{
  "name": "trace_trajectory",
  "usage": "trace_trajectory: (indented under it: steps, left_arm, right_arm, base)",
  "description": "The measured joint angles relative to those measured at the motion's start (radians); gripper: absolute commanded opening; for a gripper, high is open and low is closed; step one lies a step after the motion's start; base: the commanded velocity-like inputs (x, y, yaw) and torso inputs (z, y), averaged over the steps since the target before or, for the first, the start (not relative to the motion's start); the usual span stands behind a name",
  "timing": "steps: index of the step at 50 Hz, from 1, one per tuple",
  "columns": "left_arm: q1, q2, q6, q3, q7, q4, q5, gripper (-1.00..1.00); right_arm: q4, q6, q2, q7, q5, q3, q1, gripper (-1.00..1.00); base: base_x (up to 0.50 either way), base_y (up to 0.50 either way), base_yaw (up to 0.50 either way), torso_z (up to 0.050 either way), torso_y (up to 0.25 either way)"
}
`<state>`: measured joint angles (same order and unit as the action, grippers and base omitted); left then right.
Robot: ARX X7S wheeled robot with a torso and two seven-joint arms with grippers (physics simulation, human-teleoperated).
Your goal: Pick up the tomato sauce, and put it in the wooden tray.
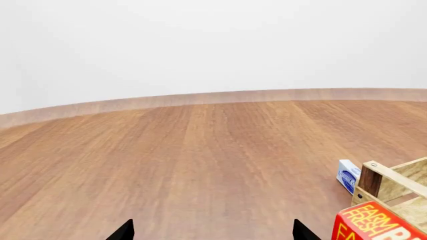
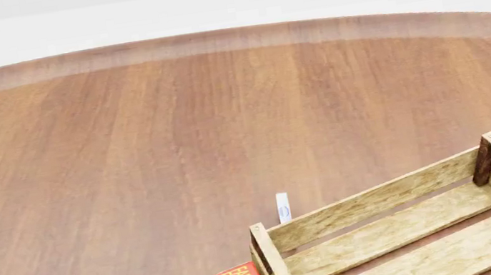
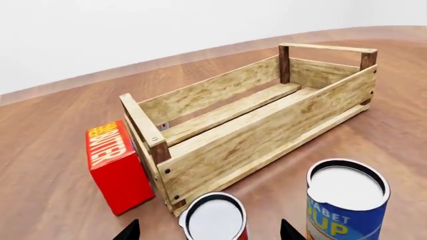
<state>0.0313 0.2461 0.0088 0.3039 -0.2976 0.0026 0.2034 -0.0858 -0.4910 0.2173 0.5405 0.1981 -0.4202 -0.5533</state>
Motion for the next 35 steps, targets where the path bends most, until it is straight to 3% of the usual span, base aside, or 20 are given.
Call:
trace_trajectory:
  steps: [35]
  left_arm:
    - [0.003, 0.010, 0.004, 0.014, -0.012, -0.001, 0.011, 1.00]
  right_arm:
    - [0.082, 0.131, -0.005, 0.047, -0.015, -0.016, 0.077, 1.00]
  base:
    - [0.00, 0.00, 0.00, 0.000, 0.000]
